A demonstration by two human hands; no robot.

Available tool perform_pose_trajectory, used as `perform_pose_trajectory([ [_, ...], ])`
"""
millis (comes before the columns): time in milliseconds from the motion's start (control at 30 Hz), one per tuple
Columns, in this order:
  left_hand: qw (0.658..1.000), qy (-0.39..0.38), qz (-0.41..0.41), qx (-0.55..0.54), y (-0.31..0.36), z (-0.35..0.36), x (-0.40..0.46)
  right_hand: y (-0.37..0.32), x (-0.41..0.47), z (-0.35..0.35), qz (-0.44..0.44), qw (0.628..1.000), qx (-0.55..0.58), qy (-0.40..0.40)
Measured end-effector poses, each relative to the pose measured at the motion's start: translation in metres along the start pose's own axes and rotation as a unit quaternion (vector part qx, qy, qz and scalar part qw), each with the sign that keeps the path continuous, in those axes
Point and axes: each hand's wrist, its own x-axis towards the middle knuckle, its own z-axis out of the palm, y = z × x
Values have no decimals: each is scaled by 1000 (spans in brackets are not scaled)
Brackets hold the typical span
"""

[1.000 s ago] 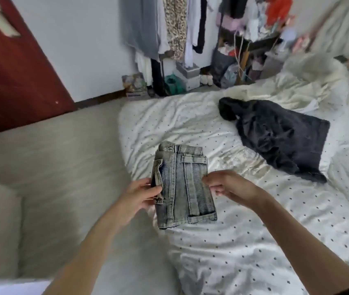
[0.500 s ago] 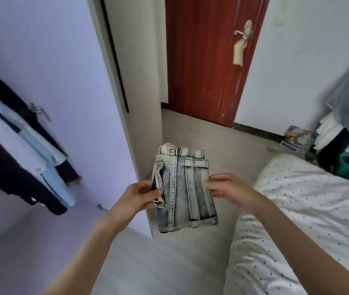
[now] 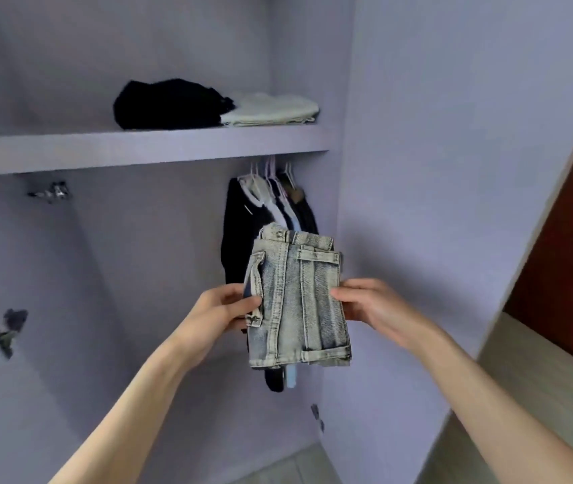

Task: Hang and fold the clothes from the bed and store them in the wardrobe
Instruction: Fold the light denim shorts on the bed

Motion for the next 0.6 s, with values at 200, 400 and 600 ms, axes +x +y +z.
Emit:
perform_pose_trajectory([
  [200,994,75,83,7,81,-87,55,-95,92,43,-103,994,11,-32],
  [400,979,118,166,13,154,-142,100,-176,170,69,-178,980,51,-67],
  [600,958,203,202,17,201,-197,123,-239,236,108,-211,970,19,-116],
])
